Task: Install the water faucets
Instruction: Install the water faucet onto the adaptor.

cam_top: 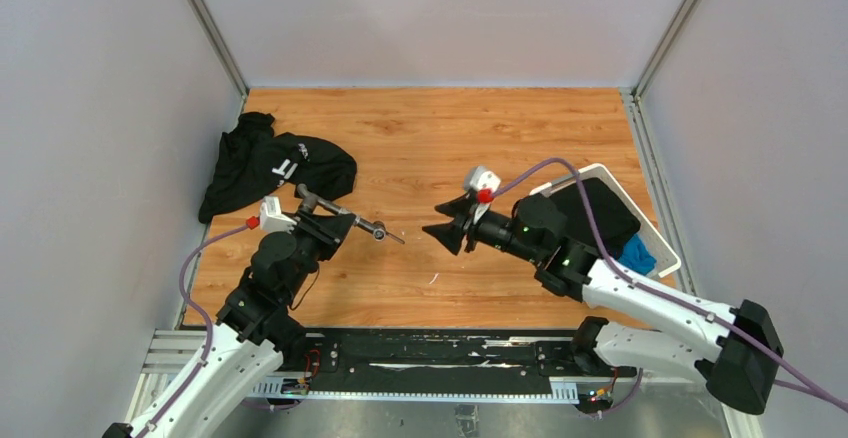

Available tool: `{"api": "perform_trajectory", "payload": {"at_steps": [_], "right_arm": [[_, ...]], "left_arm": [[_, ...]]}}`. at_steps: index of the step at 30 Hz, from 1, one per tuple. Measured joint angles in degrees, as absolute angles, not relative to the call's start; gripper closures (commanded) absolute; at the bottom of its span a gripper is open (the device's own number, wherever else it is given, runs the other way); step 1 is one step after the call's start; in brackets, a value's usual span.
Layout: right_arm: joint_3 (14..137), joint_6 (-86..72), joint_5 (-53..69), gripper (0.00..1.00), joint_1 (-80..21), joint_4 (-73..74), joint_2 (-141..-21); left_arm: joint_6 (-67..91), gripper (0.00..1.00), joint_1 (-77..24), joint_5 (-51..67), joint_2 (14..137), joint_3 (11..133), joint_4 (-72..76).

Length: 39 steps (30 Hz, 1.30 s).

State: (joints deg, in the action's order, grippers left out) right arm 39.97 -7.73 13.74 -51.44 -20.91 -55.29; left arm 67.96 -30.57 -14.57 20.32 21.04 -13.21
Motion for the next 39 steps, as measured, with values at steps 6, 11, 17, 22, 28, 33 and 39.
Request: {"api": "perform_trajectory", "payload": {"at_steps": [6,11,17,22,28,33,39], "right_arm": [[34.4,6.0,13.5,0.49,-57.0,-25.1,-60.8],[28.9,12.0,11.5,0.46,-61.4,-41.3,-68.7],[28.5,16.1,5.9,0.38,-66.0,-57.9,-80.8],[29.3,17.5,0.1,0.36,-67.2,-66.0,-87.4],[31.7,18.0,-5.3,0.37,-67.2,-73.0,-92.9],[33.7,17.3,-5.6,0.42,-67.3,-74.3,-95.6],[35.6,15.0,-4.7,0.69,-67.3,-74.7,-97.4]], "left_arm": [[68.0,1.0,-30.6,-14.5,20.4,21.0,-13.9],[68.1,1.0,-30.6,-14.5,20.4,21.0,-14.0],[68.2,1.0,-30.6,-14.2,20.4,21.0,-14.0],[68.2,1.0,-30.6,-14.1,20.3,21.0,-14.0],[68.2,1.0,-30.6,-13.6,20.1,21.0,-14.0],[68.2,1.0,-30.6,-13.5,19.6,21.0,-14.0],[68.2,1.0,-30.6,-13.7,19.0,21.0,-14.0]]}}
